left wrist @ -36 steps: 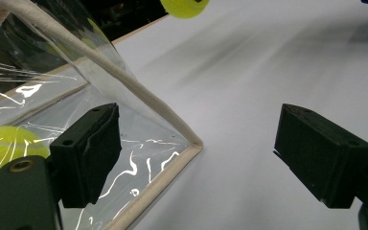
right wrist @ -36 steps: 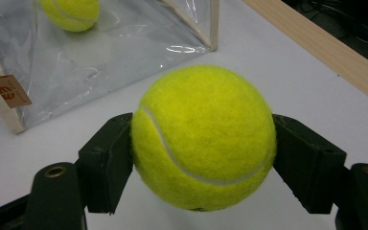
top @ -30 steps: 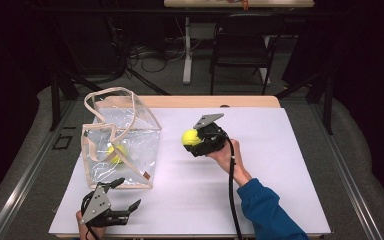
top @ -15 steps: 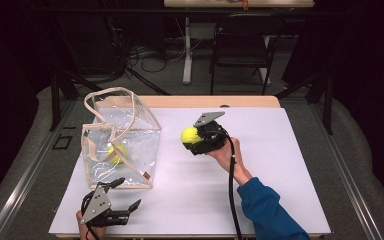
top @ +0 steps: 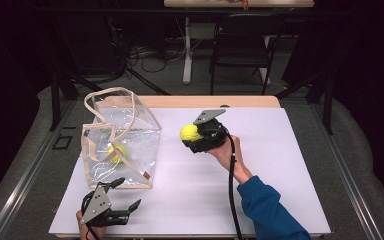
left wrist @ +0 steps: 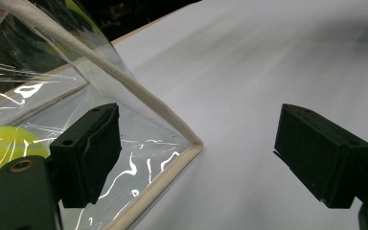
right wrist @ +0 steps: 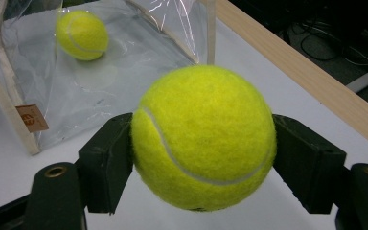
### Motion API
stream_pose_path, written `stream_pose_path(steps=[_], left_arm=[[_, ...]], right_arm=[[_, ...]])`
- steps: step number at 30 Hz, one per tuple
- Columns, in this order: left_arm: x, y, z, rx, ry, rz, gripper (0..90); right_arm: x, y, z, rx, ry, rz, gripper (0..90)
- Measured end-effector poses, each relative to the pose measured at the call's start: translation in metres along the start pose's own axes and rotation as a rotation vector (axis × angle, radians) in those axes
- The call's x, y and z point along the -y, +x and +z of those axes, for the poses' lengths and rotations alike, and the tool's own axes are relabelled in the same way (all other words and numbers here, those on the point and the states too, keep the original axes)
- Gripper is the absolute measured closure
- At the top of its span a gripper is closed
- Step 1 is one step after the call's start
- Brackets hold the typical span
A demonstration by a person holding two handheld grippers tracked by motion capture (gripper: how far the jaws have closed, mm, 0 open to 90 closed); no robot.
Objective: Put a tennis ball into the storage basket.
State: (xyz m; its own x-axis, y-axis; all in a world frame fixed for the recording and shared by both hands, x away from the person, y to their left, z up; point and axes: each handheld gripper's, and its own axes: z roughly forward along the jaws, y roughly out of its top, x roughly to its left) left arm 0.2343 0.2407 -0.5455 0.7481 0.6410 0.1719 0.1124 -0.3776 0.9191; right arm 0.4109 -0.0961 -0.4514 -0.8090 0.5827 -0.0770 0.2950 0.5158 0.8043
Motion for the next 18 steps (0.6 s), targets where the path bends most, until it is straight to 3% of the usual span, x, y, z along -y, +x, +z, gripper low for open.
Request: stream_pose_path(steps=[18], left_arm=[[0.000,0.000,0.000,0.000,0.001,0.001,16.0]], right_arm=[[-0.014,0.002,-0.008,-0.001,-0.030,-0.009,26.1]])
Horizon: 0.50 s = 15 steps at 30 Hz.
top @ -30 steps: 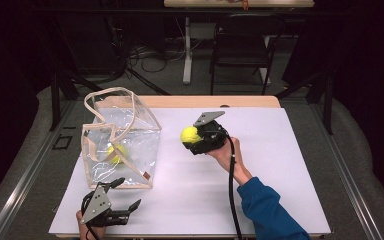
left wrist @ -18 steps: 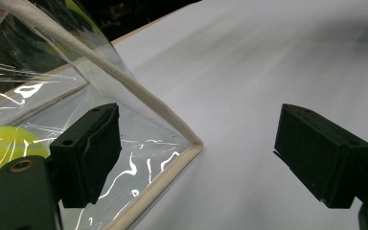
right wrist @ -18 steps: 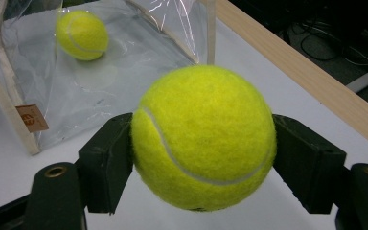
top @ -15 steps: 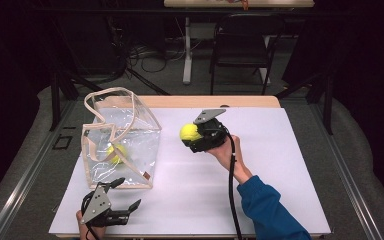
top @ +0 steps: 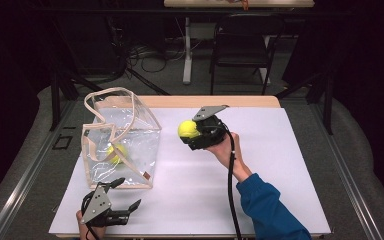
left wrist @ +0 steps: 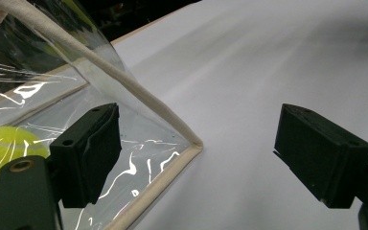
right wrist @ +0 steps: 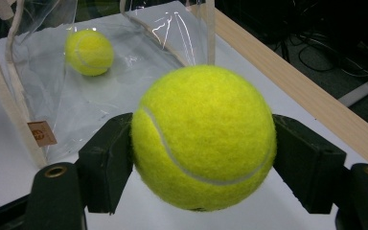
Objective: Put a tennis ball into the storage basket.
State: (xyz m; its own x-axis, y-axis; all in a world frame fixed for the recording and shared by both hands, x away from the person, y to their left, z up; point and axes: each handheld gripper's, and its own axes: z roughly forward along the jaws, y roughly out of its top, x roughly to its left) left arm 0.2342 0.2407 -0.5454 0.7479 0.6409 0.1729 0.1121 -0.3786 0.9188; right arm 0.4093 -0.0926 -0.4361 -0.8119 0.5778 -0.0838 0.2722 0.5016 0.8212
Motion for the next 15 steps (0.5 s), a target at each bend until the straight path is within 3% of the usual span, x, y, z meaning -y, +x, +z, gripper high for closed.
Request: stream_pose_path(steps=[15], left_arm=[[0.000,0.000,0.000,-0.002,-0.001,0.000,16.0]], right_arm=[[-0.012,-0.001,-0.003,-0.001,-0.010,-0.018,26.1]])
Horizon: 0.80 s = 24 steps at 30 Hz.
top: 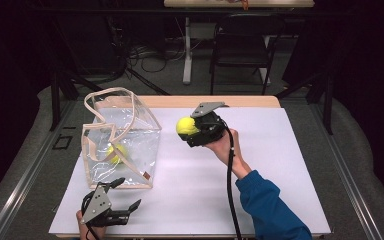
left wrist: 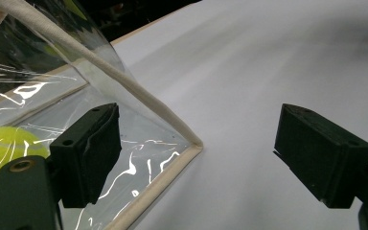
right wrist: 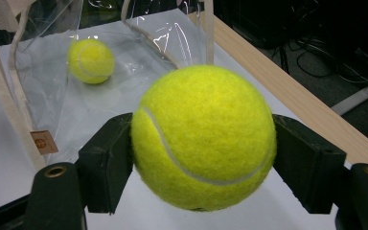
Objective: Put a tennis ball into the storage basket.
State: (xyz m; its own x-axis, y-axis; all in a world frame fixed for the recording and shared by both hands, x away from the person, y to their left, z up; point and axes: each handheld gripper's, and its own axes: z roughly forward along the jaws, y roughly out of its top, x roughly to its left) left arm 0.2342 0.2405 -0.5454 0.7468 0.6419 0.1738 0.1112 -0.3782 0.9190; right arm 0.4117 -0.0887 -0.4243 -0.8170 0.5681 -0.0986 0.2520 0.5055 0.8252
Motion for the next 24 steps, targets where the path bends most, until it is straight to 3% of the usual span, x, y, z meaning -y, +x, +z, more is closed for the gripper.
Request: stream_pose_path(steps=[24], left_arm=[[0.000,0.000,0.000,-0.001,-0.001,0.001,16.0]], right_arm=[[-0.016,-0.004,0.000,0.004,-0.005,-0.011,26.1]])
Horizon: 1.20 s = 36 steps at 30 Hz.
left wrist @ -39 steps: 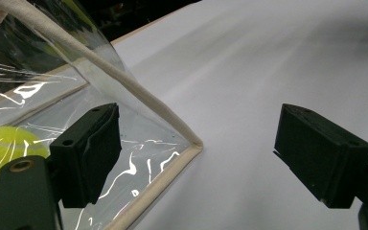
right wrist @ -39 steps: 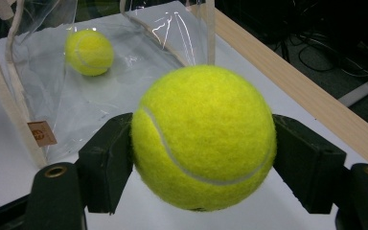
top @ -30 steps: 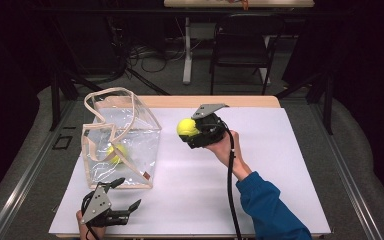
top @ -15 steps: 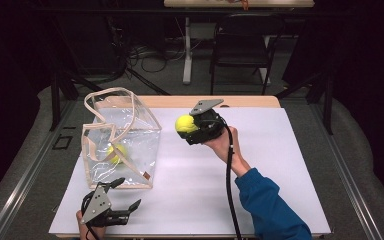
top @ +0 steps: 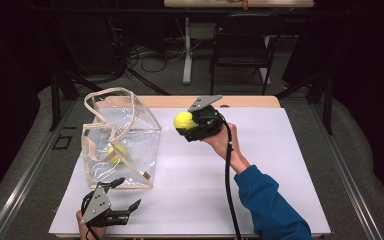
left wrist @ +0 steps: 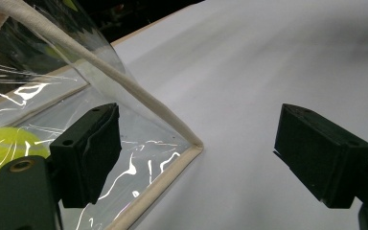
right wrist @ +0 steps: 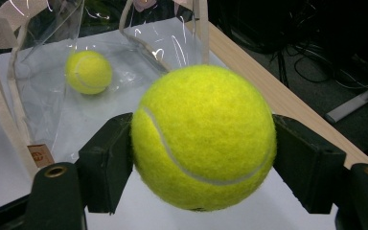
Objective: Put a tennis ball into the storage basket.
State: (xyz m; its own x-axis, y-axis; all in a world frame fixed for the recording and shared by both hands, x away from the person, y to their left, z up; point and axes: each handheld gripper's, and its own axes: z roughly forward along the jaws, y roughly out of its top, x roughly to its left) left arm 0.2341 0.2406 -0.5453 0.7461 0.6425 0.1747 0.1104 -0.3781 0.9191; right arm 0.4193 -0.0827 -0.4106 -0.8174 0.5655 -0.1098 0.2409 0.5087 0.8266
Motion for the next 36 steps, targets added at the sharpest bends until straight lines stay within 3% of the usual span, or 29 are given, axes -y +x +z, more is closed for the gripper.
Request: stream_pose_path(steps=[36], left_arm=[[0.000,0.000,0.000,0.001,-0.001,-0.001,16.0]], right_arm=[[-0.024,0.000,0.001,0.000,-0.025,-0.024,26.2]])
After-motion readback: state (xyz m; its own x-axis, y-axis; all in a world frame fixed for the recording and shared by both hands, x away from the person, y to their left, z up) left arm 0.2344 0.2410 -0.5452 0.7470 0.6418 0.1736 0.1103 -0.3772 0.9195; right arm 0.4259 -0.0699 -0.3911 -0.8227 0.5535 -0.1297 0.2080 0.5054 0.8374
